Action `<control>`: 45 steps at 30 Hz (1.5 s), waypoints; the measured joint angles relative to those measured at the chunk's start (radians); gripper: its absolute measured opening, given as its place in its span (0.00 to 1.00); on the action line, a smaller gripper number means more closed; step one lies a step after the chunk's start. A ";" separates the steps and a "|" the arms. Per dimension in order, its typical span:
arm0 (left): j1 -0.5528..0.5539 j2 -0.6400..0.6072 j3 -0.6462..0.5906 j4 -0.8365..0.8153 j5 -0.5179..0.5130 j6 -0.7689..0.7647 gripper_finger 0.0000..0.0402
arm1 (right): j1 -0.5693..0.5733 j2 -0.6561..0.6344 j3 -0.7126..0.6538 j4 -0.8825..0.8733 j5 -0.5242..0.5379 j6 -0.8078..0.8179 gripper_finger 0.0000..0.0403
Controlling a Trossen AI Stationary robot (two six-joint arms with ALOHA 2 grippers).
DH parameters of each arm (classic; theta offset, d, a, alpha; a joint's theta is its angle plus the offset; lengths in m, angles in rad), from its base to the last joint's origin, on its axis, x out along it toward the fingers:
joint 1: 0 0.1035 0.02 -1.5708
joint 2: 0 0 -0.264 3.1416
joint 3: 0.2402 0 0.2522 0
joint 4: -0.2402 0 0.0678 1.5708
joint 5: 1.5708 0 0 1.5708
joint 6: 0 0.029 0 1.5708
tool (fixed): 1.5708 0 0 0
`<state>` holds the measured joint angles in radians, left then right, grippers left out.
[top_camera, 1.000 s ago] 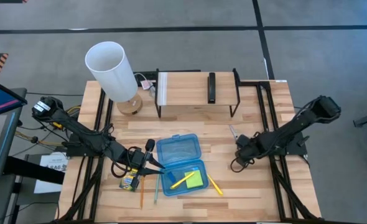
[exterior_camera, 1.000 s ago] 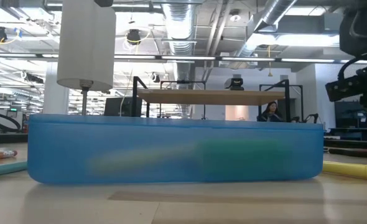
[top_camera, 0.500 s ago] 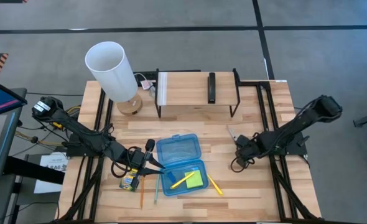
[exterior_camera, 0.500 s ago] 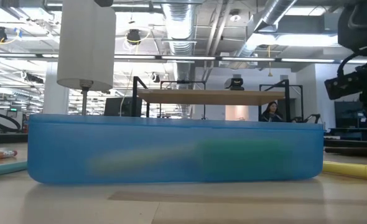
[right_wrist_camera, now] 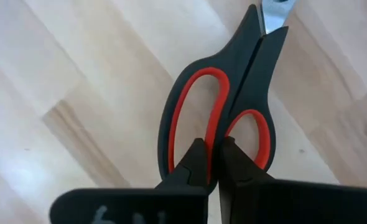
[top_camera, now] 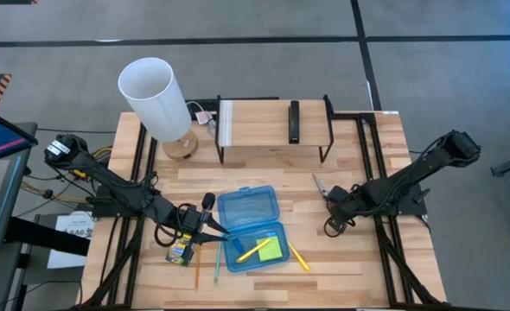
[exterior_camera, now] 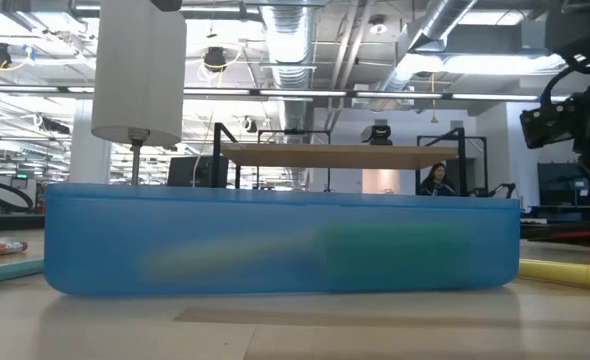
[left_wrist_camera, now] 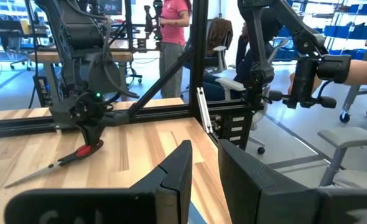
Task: Pack school essentials
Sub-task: Put the black scissors into the blue supply box
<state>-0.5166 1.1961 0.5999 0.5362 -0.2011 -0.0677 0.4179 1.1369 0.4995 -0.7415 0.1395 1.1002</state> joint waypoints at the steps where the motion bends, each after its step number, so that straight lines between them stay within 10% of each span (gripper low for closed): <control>1: 0.000 0.000 0.000 0.000 -0.001 0.000 0.16 | 0.000 -0.006 0.000 0.003 -0.001 0.000 0.02; 24: 0.000 0.000 0.000 -0.005 -0.001 0.002 0.16 | 0.087 -0.024 0.119 0.394 0.016 -0.211 0.02; 45: -0.099 -0.121 -0.014 -0.100 -0.086 0.076 0.16 | 0.064 0.674 0.861 0.120 0.024 -1.018 0.03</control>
<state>-0.6157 1.0747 0.5862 0.4366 -0.2871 0.0086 0.4824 1.8109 1.3604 -0.6220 0.1637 0.0825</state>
